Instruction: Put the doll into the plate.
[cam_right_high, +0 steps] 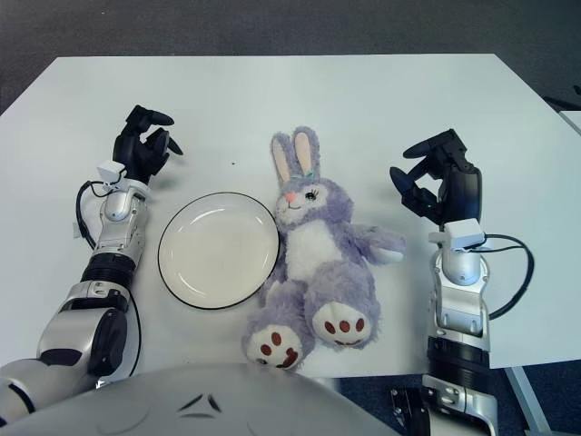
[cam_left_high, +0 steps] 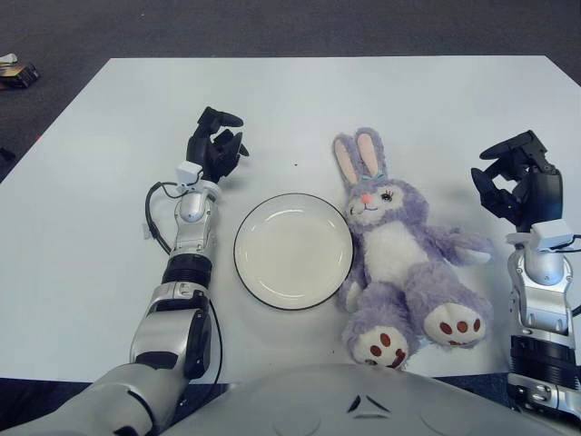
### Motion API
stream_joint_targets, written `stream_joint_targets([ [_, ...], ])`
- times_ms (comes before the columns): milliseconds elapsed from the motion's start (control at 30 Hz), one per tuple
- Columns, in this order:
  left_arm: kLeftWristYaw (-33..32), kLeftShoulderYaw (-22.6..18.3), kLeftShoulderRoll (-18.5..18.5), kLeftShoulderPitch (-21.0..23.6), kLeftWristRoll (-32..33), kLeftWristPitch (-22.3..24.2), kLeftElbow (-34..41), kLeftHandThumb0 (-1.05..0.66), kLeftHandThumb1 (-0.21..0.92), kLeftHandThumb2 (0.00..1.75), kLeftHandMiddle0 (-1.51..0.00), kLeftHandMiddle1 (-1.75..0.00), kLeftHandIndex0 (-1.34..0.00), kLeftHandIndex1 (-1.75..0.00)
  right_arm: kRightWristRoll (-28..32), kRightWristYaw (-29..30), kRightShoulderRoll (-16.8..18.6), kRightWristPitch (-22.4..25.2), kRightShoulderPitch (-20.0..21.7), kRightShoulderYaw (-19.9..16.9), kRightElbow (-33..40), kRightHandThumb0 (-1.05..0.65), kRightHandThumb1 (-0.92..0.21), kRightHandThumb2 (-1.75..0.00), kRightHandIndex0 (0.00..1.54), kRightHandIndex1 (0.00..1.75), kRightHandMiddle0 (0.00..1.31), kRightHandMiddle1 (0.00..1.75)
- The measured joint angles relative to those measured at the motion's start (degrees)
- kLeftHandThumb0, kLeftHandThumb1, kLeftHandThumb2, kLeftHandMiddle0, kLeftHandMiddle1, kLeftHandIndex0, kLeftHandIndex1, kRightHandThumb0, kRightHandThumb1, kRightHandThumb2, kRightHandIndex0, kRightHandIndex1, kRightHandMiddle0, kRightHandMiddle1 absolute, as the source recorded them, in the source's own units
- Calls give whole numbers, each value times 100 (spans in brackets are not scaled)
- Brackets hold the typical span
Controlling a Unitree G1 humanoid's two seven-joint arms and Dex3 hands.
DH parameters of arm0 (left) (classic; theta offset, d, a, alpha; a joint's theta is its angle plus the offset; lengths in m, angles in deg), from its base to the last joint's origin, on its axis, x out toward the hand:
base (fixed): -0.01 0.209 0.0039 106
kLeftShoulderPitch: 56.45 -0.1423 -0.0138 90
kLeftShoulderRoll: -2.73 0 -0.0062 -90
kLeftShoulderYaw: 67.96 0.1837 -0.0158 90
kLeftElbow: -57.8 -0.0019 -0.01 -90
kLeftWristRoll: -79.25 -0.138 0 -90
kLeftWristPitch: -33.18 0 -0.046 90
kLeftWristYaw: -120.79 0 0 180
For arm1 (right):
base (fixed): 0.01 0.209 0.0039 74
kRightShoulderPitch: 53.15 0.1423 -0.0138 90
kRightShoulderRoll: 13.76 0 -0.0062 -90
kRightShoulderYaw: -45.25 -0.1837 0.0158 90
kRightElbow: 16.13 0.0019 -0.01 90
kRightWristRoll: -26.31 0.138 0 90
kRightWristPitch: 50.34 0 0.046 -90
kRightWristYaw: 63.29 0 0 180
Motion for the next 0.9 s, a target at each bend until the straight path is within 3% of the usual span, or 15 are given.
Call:
stream_joint_targets([
  [167, 0, 1, 0, 3, -2, -2, -6, -36, 92, 29, -79, -170, -44, -150, 0, -5, -15, 93, -16, -14, 95, -1, -92, -29, 50, 141, 30, 145],
  [200, -1, 1, 0, 4, -3, -3, -8, -36, 92, 29, -79, -170, -44, -150, -3, -8, -25, 102, -23, -16, 97, -8, -92, -30, 46, 132, 32, 146],
  [233, -2, 4, -5, 14, -8, -7, -18, -36, 92, 29, -79, -171, -45, -149, -40, -51, -67, 81, -50, -28, 96, -22, -92, -23, 42, 103, 28, 122],
  [333, -16, 14, -33, 54, -35, -51, -62, -36, 92, 29, -79, -173, -45, -149, -185, -362, -498, -282, -247, -90, 79, -42, -92, -11, 43, 46, 29, 76],
  [467, -55, 9, -27, 72, -56, -73, -128, -36, 92, 28, -79, -174, -45, -149, -167, -604, -918, -742, -373, -257, 96, -52, -92, -7, 43, 18, 30, 56],
  [633, -97, 13, -28, 86, -66, -117, -175, -36, 92, 28, -80, -175, -46, -148, 36, -858, -1066, -1054, -490, -318, 115, -55, -92, -5, 41, 5, 30, 42],
  [900, -118, 14, -26, 108, -75, -189, -228, -36, 92, 28, -80, -175, -46, -148, 316, -1301, -1252, -1570, -681, -365, 76, -61, -92, -4, 36, 0, 30, 22],
])
